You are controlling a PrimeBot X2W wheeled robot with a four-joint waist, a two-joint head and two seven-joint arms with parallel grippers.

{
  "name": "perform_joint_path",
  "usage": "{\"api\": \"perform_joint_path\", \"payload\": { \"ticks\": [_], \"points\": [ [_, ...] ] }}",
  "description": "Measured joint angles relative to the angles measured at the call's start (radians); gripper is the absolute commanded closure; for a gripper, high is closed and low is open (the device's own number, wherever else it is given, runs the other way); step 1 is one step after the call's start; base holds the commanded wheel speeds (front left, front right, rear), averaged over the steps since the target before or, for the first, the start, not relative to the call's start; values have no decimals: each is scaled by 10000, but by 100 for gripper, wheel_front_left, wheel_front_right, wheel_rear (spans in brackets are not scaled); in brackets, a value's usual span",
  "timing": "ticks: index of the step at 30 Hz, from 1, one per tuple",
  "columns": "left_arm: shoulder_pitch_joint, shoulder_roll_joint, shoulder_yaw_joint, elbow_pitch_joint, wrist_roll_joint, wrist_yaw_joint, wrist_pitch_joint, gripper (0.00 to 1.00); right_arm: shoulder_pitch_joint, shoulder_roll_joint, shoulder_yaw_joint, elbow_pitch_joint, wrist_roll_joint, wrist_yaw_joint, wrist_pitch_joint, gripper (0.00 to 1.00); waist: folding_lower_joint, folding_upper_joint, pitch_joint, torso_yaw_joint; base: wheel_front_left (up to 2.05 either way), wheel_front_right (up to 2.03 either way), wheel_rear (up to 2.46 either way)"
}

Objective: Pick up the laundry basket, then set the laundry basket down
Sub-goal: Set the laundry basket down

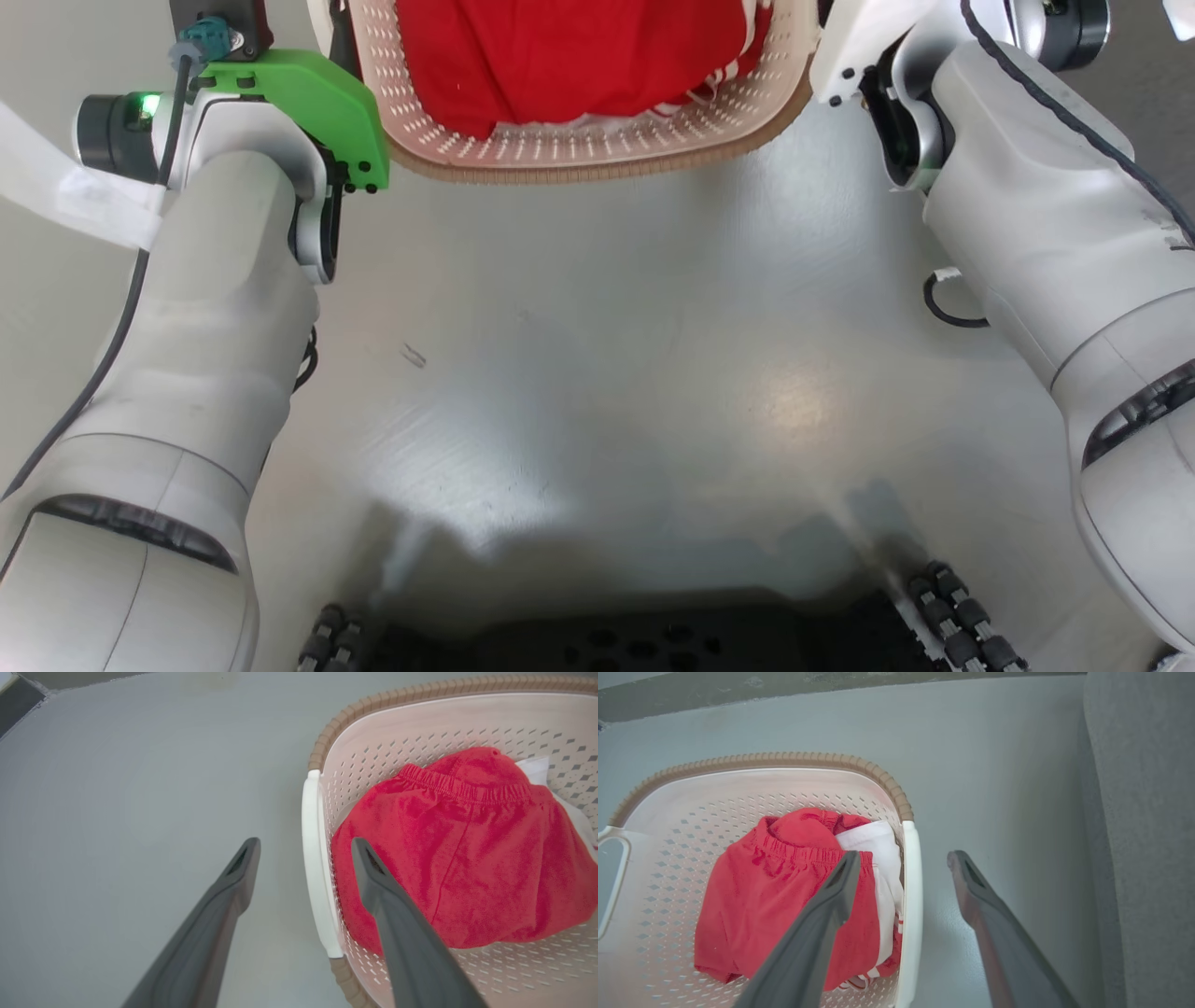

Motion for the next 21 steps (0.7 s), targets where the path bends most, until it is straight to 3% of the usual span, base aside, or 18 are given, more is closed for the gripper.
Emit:
{"api": "perform_joint_path", "payload": {
  "ticks": [10,21],
  "points": [
    [431,196,838,-1912,82,-23,-12,0,79,-151,-832,-1941,-690,-63,-6,0,0,0,-1130,-86,0,0,0],
    [2299,525,1770,-3568,600,-10,-12,0,1771,-299,-1755,-3595,-1770,-148,-8,0,-1,0,-2523,-193,0,0,0]
  ]
}}
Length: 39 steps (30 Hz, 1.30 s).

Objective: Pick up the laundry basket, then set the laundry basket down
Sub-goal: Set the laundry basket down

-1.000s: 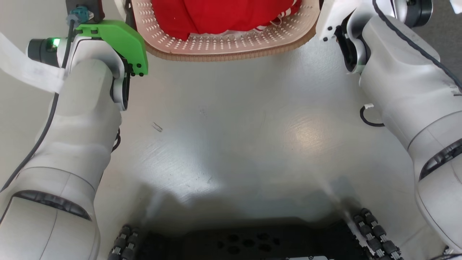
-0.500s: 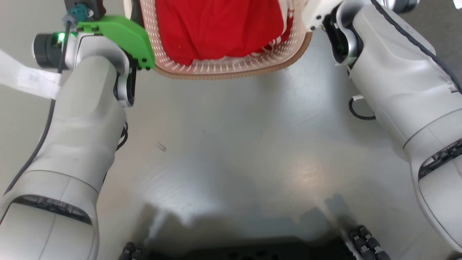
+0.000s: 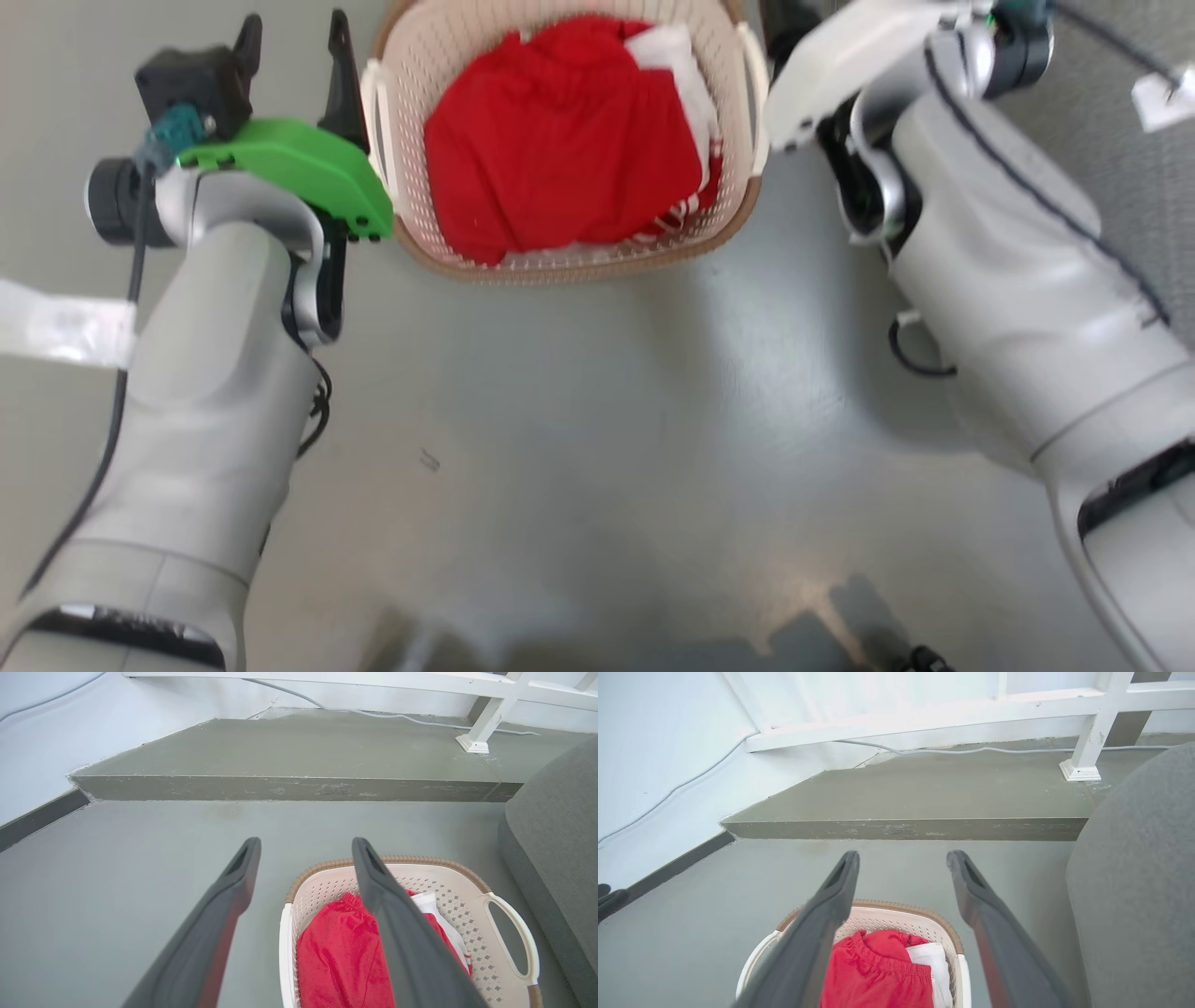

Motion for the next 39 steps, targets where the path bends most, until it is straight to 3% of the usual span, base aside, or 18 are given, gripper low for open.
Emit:
{"api": "perform_joint_path", "payload": {
  "ticks": [39],
  "points": [
    [6364,-2,1843,-3971,2215,146,0,0,6743,75,-2094,-3935,-2571,-90,2,0,0,0,-4884,215,0,0,0]
  ]
}}
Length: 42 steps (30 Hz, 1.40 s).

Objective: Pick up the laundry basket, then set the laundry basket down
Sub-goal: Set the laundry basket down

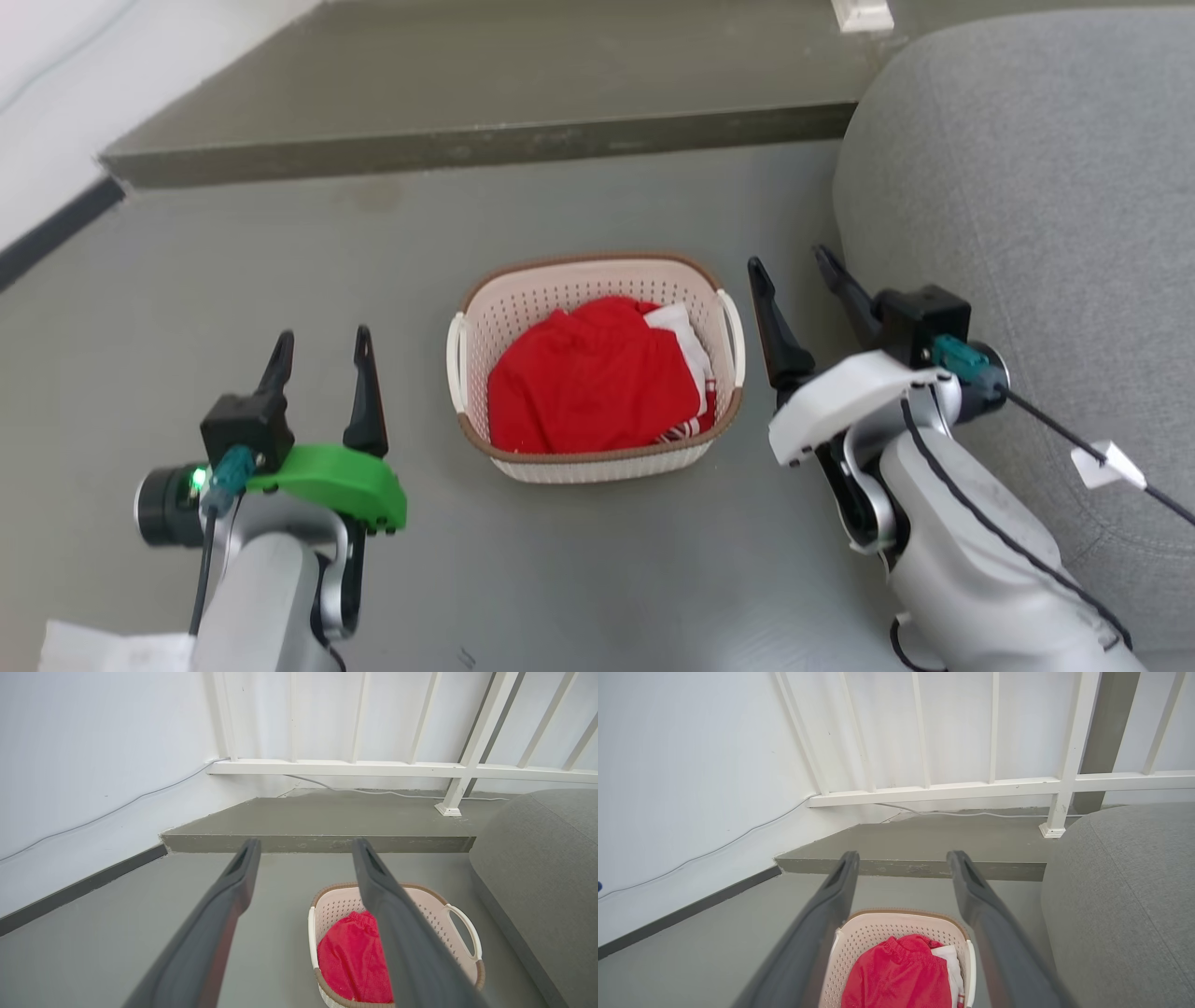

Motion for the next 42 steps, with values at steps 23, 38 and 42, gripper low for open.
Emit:
{"api": "perform_joint_path", "payload": {
  "ticks": [23,38,42],
  "points": [
    [2039,2,502,-1147,510,44,0,0,2646,265,-1246,-1421,-1051,0,0,0,0,0,-1165,-101,0,0,0],
    [2426,-25,677,-1599,614,73,0,0,3209,301,-1570,-1958,-1402,-2,0,0,0,0,-1192,-139,0,0,0],
    [2554,-33,698,-1609,640,73,0,0,3260,314,-1592,-2027,-1486,-2,0,0,1,0,-1182,-145,0,0,0]
  ]
}}
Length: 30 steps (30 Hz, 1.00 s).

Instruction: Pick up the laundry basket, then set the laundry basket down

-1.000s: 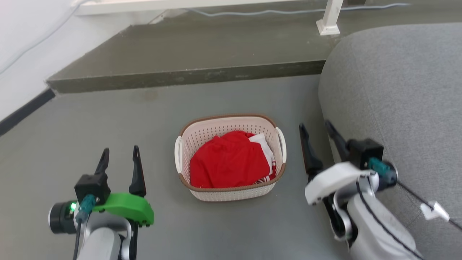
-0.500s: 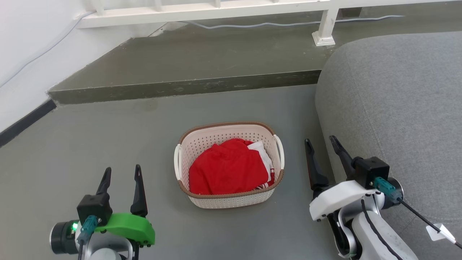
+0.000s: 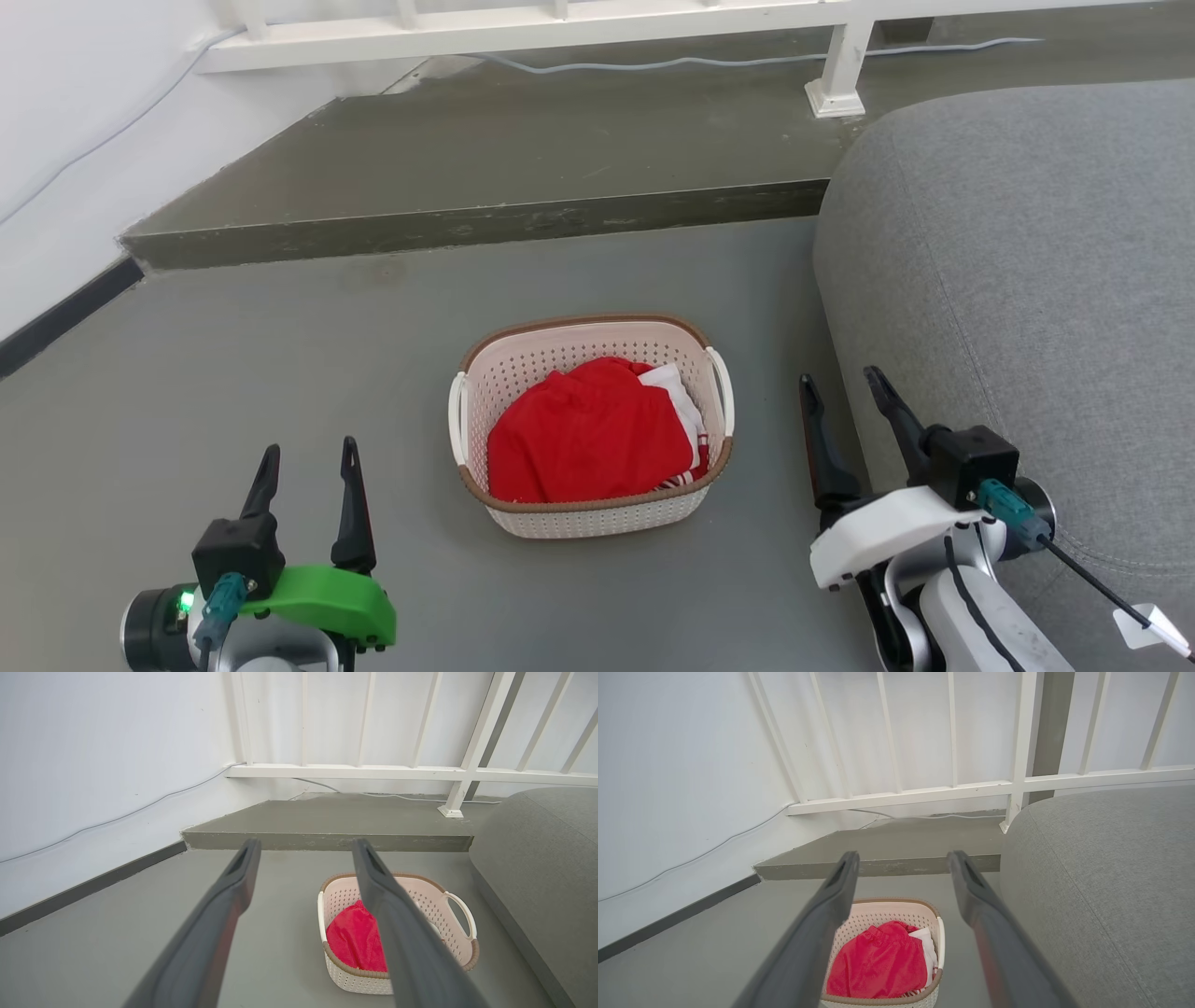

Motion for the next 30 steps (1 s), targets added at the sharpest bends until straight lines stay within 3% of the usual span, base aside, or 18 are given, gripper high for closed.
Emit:
{"api": "perform_joint_path", "payload": {
  "ticks": [17,18,30],
  "points": [
    [229,-42,59,-65,71,2,0,0,324,33,-77,-190,-161,0,0,0,0,0,-26,-60,0,0,0],
    [232,-50,56,-67,77,2,0,100,326,33,-82,-198,-161,0,0,100,0,0,-34,-60,0,0,0],
    [471,-194,77,418,-337,-94,77,100,918,31,-50,81,217,107,19,100,0,0,-60,-64,0,0,0]
  ]
}}
